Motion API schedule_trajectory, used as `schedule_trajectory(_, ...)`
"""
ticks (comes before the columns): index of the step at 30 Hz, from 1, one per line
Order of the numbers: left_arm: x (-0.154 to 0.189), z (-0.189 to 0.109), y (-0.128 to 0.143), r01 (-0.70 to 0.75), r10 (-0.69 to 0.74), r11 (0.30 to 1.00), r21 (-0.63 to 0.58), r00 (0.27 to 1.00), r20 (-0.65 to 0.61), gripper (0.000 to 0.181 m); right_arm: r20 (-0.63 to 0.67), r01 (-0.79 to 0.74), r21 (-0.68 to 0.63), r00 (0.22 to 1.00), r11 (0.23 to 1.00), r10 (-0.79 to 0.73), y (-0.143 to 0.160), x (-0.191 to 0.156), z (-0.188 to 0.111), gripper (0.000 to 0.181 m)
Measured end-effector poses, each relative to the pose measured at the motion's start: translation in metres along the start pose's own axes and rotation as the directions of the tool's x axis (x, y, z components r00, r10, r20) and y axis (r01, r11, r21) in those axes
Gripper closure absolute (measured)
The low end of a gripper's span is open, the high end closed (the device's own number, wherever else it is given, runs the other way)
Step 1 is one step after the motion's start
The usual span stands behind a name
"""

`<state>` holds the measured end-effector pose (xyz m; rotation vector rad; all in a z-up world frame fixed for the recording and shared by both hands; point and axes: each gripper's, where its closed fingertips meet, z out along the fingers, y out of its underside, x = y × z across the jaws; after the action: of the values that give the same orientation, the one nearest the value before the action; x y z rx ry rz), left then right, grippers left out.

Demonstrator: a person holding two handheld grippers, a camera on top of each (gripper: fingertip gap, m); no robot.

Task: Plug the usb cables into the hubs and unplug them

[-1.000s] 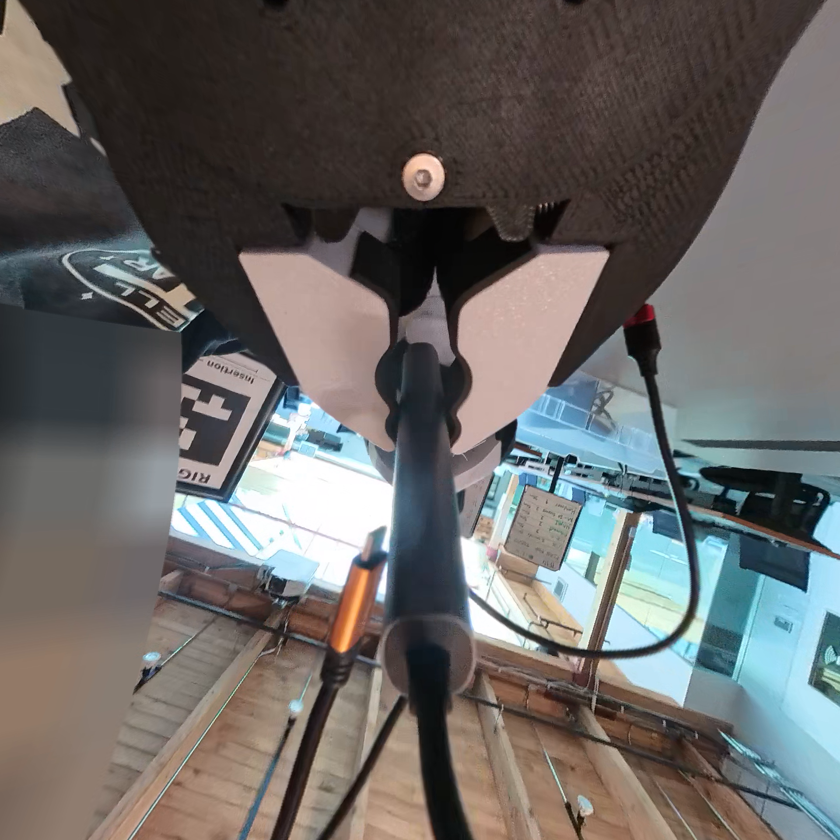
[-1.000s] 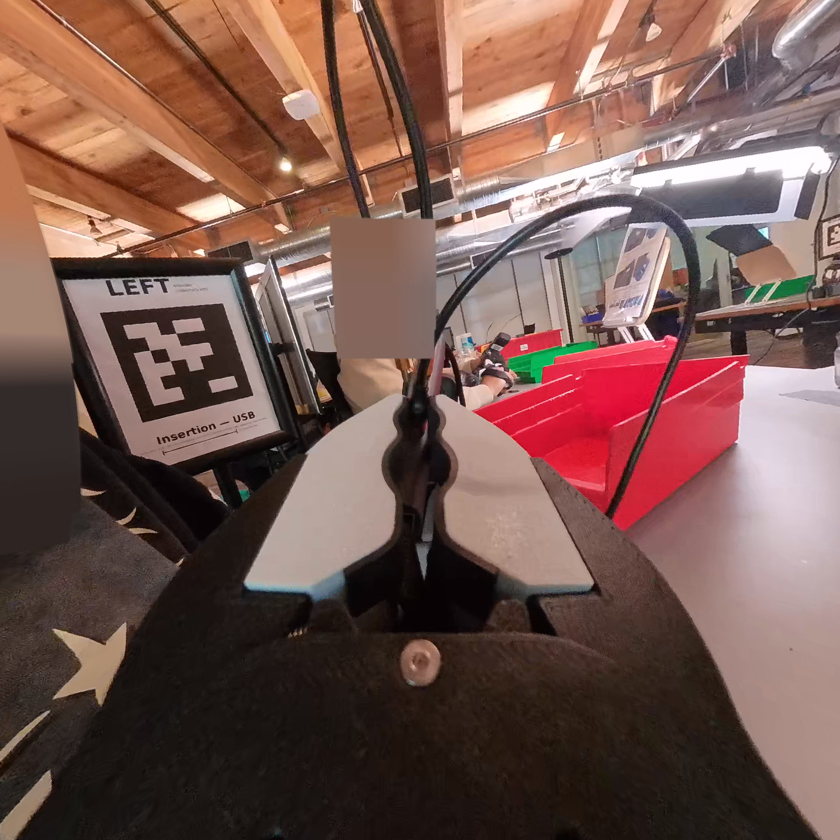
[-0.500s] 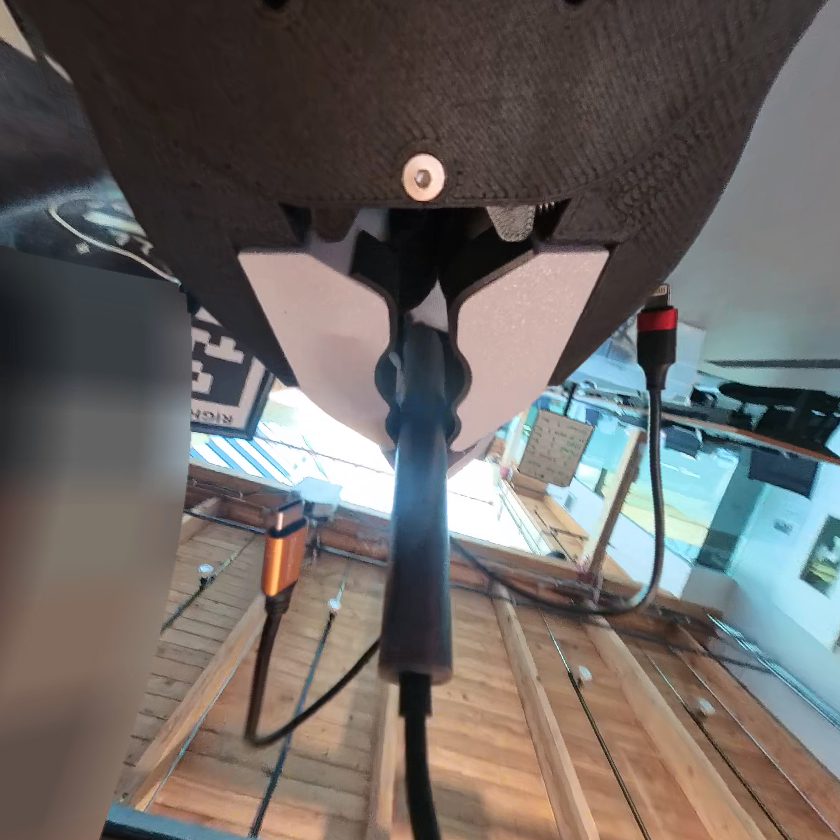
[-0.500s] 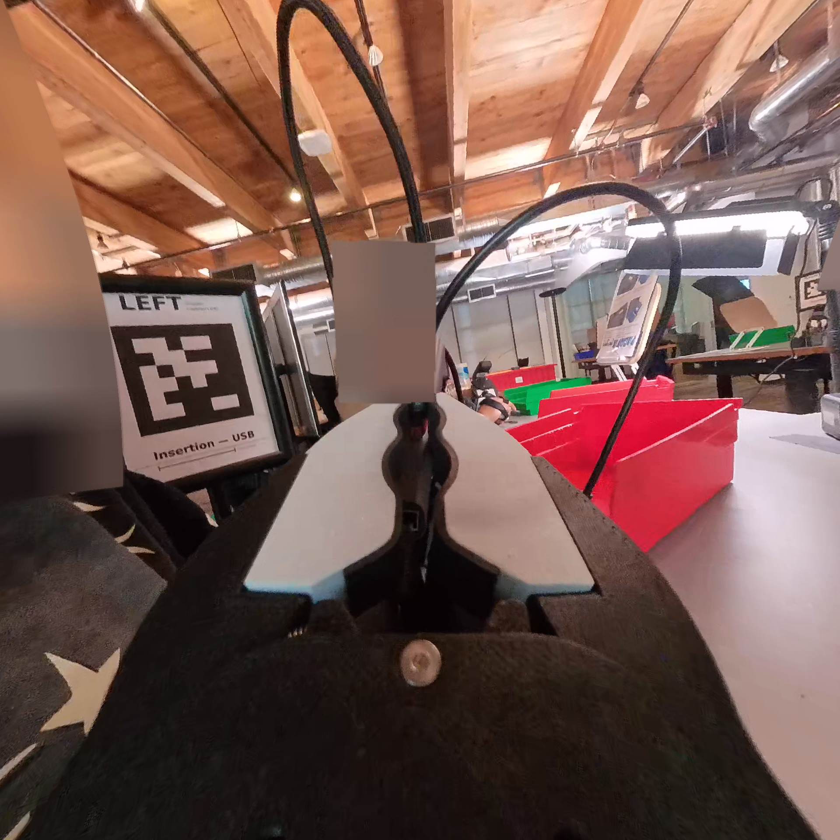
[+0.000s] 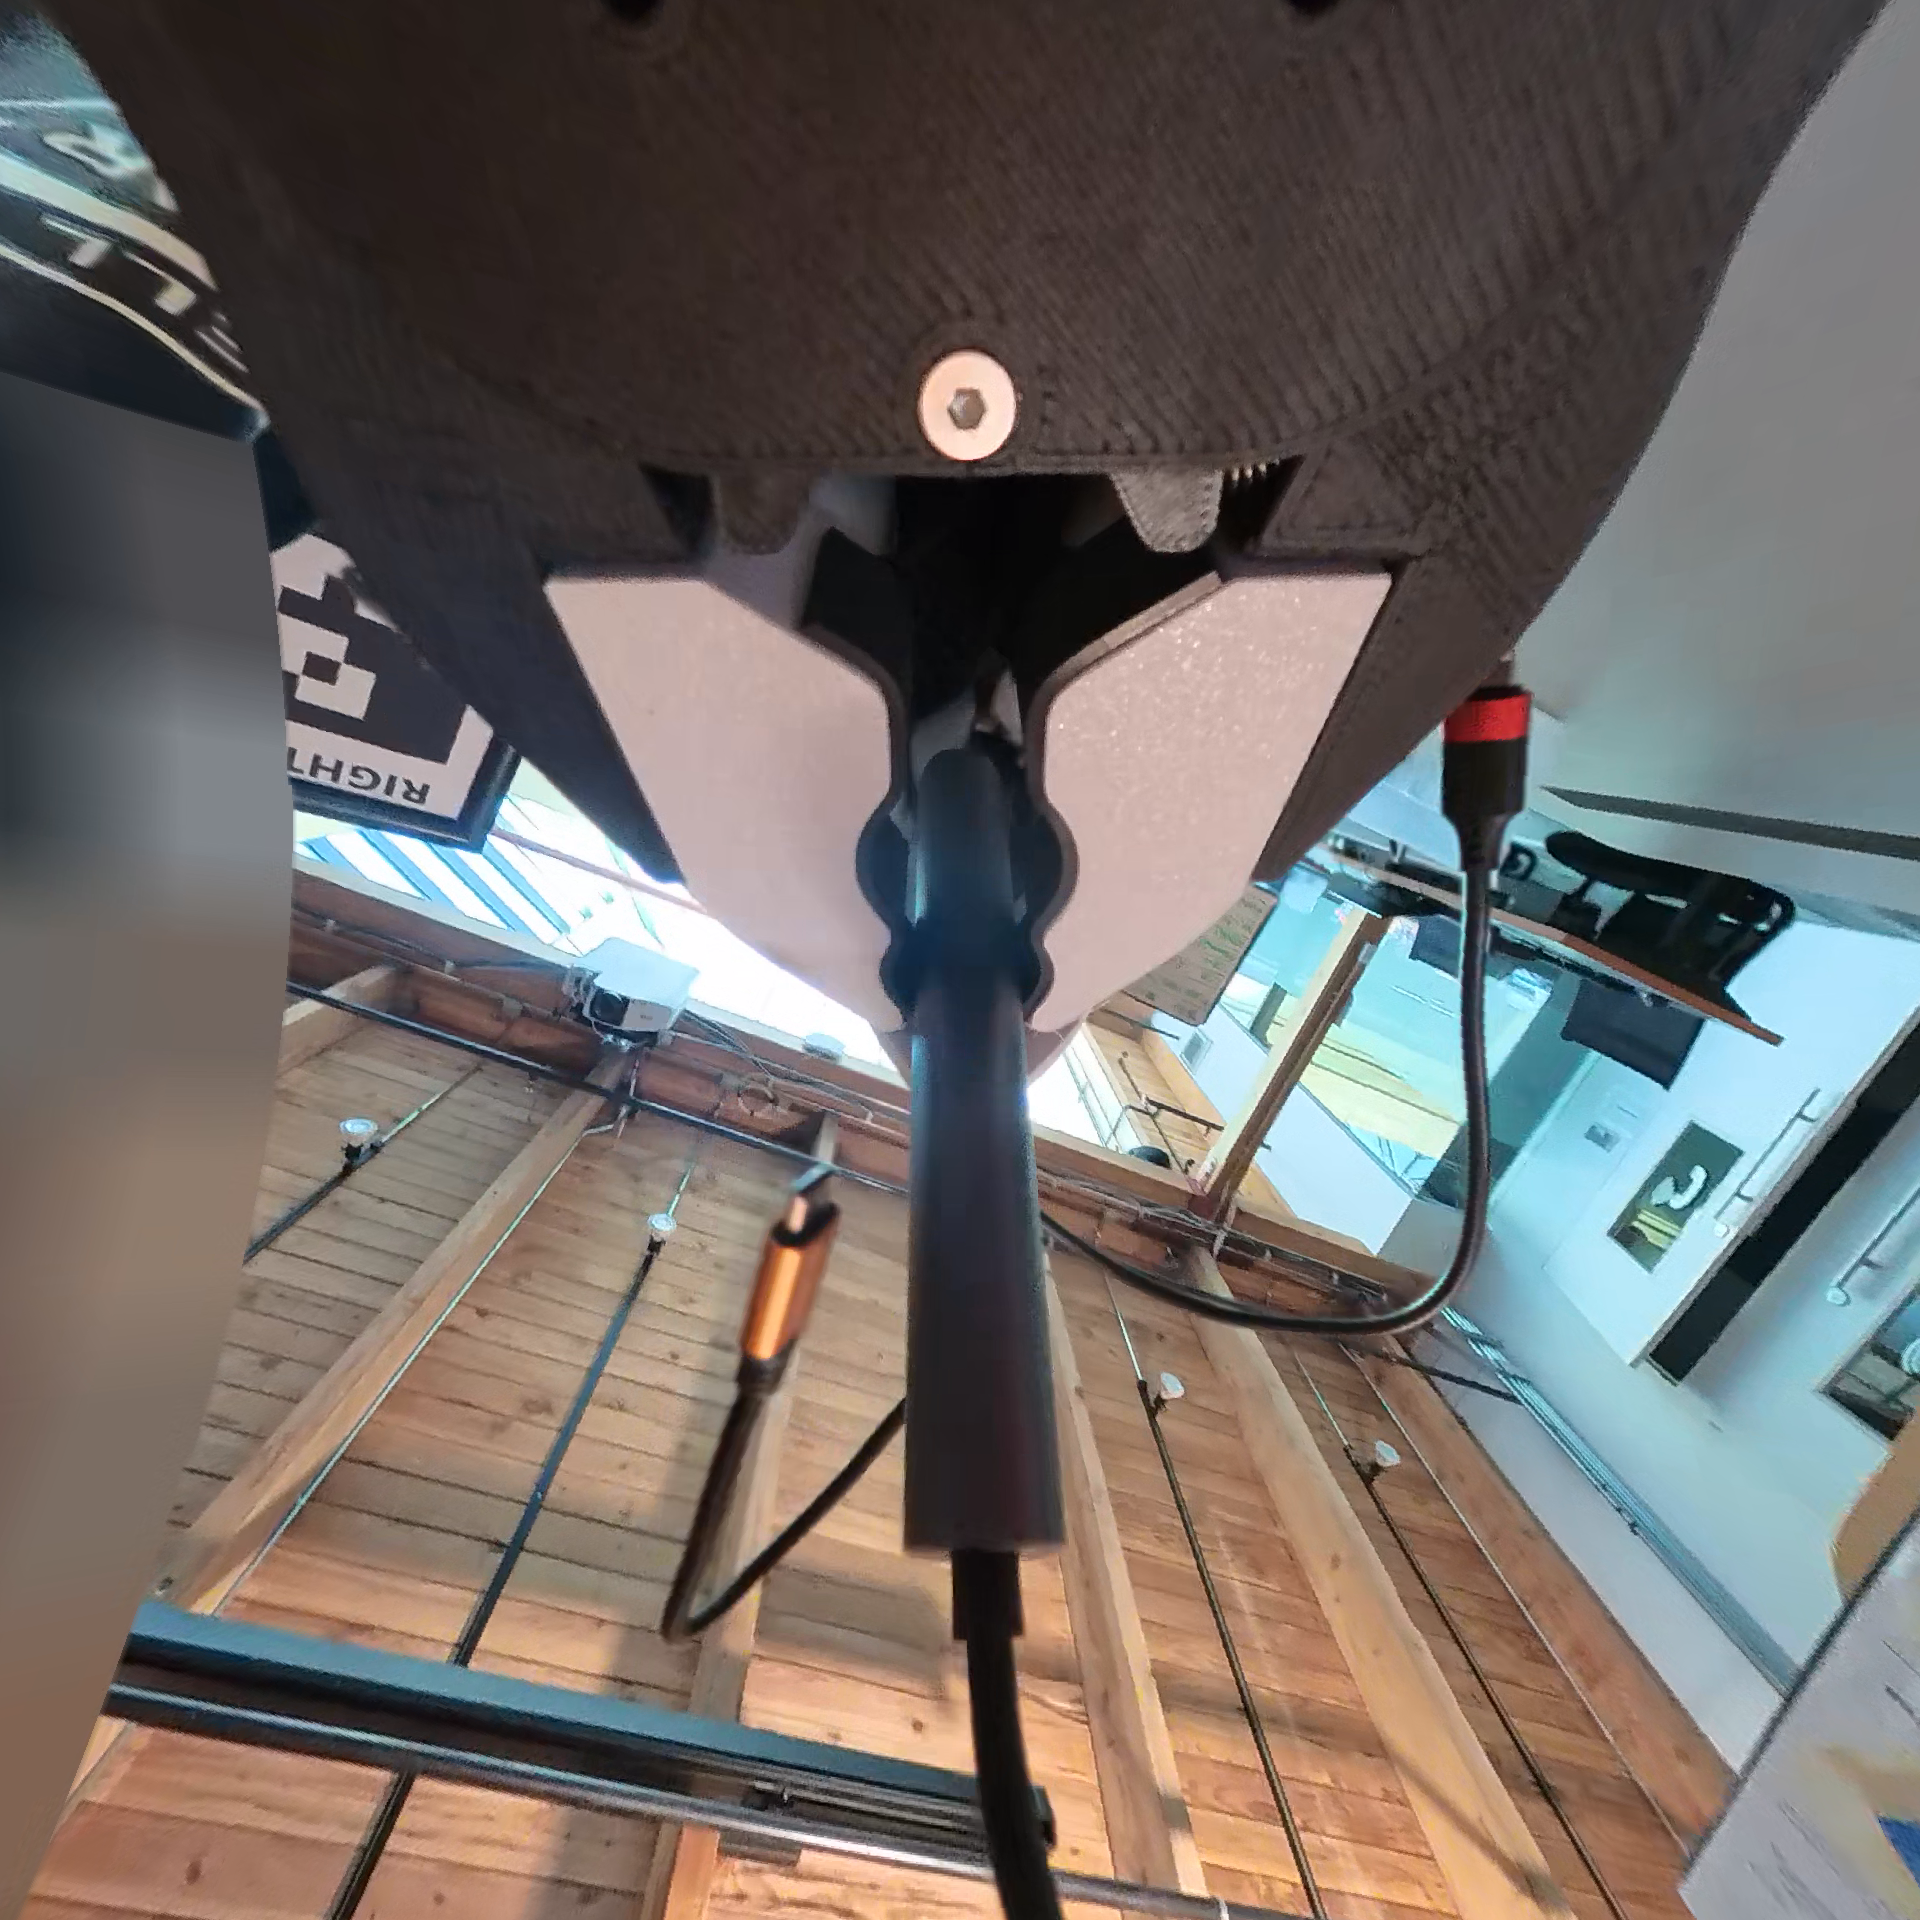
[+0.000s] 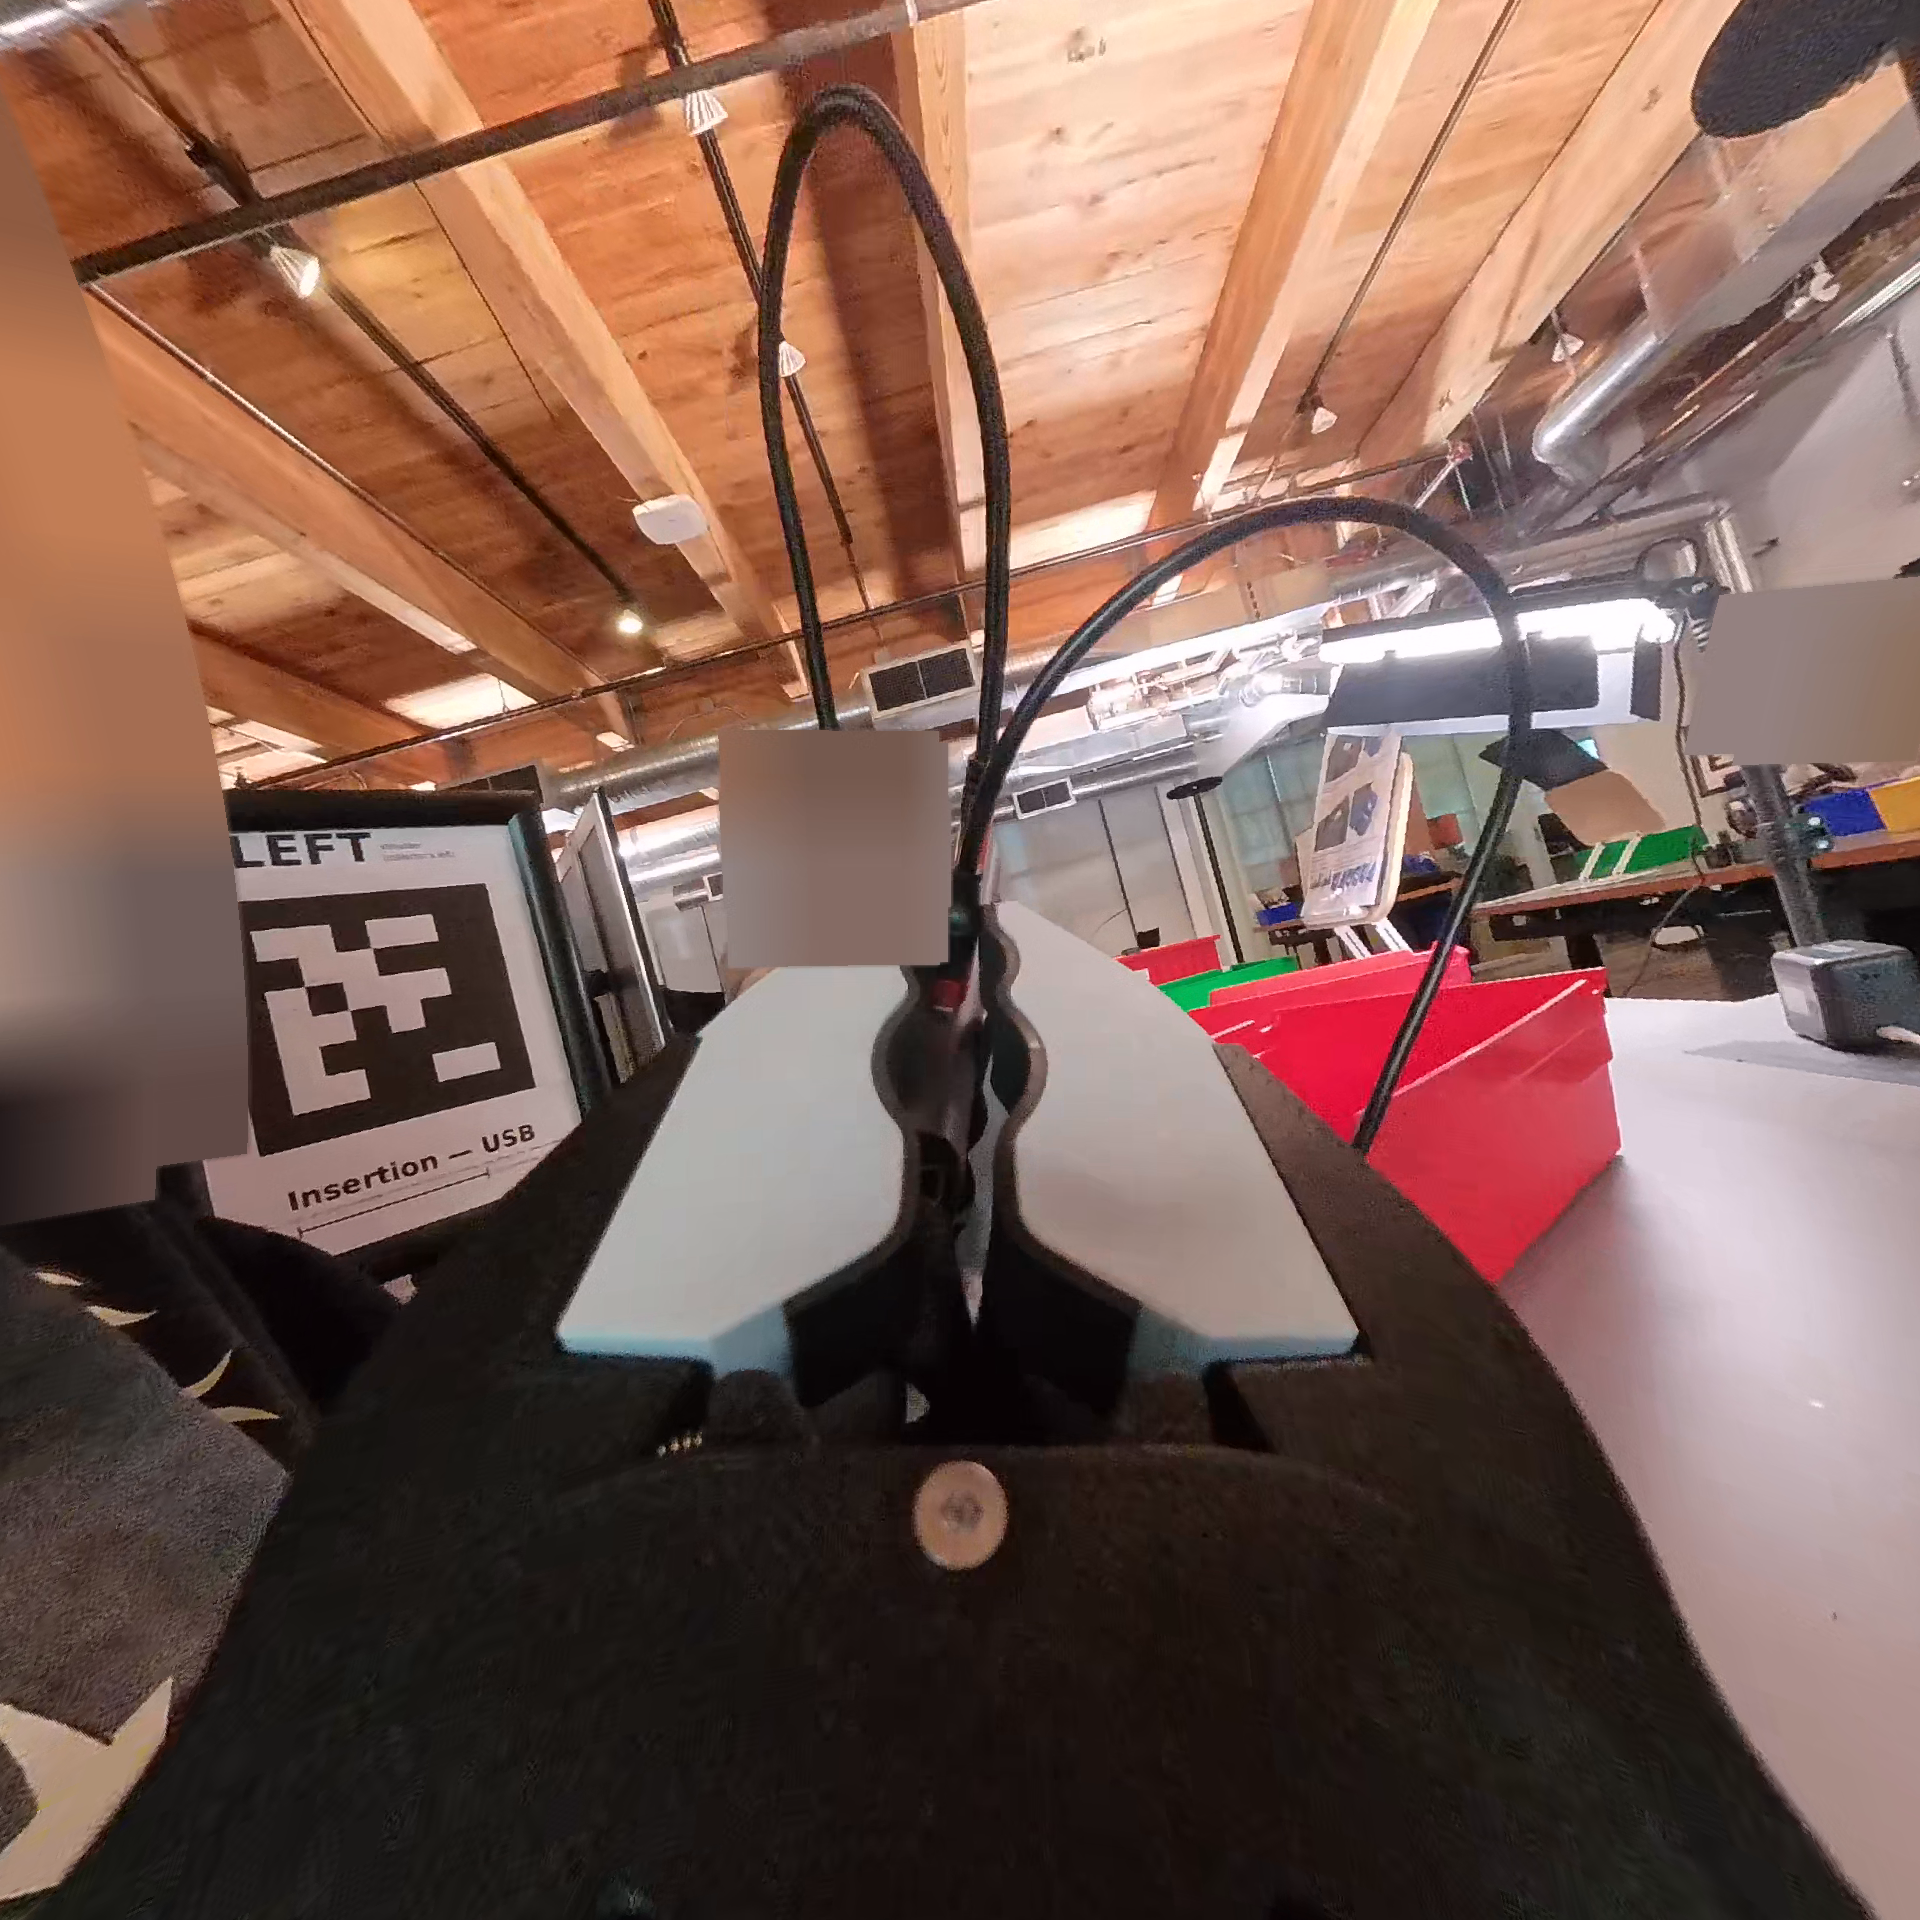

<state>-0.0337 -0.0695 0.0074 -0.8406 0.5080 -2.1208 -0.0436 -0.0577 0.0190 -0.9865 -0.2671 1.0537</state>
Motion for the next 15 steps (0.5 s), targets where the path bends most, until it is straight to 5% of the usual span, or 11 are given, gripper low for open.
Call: schedule_trajectory(15,0.003,0.015,-0.006,-0.110,0.111,0.993,0.030,0.993,-0.032,0.165,-0.034,0.017,0.120,0.999,0.993,-0.013,-0.018,0.000,-0.002,0.174)
